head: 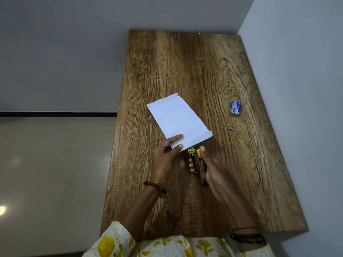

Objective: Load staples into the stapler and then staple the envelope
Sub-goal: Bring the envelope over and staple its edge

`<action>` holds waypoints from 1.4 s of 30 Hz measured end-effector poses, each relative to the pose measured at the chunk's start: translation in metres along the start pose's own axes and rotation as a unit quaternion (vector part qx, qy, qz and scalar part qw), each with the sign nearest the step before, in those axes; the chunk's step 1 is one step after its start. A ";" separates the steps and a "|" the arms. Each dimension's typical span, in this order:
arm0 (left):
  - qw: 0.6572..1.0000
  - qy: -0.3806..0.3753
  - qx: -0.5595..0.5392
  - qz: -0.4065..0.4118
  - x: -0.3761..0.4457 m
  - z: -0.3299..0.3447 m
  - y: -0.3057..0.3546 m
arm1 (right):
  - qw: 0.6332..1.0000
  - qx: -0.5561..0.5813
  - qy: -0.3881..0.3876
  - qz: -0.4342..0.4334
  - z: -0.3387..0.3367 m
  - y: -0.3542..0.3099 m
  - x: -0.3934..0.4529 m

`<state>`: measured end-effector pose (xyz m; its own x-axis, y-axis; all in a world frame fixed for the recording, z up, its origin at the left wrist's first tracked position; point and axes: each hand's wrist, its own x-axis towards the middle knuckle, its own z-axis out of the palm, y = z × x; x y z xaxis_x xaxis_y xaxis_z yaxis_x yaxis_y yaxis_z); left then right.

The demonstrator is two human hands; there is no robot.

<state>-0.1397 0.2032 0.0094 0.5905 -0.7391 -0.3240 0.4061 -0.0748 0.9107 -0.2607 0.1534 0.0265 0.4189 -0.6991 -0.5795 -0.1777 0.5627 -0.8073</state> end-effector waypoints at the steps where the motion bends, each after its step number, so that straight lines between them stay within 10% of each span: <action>1: 1.000 -0.003 0.006 0.008 -0.001 0.001 0.001 | 1.000 0.001 -0.006 -0.005 0.002 -0.001 0.000; 42: 0.993 -0.089 -0.046 -0.061 -0.012 0.017 0.007 | 0.996 0.058 -0.005 -0.071 0.011 -0.001 0.011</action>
<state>-0.1562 0.2004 0.0243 0.4034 -0.8356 -0.3728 0.5346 -0.1154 0.8372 -0.2460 0.1502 0.0217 0.4412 -0.7714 -0.4586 -0.0126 0.5057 -0.8626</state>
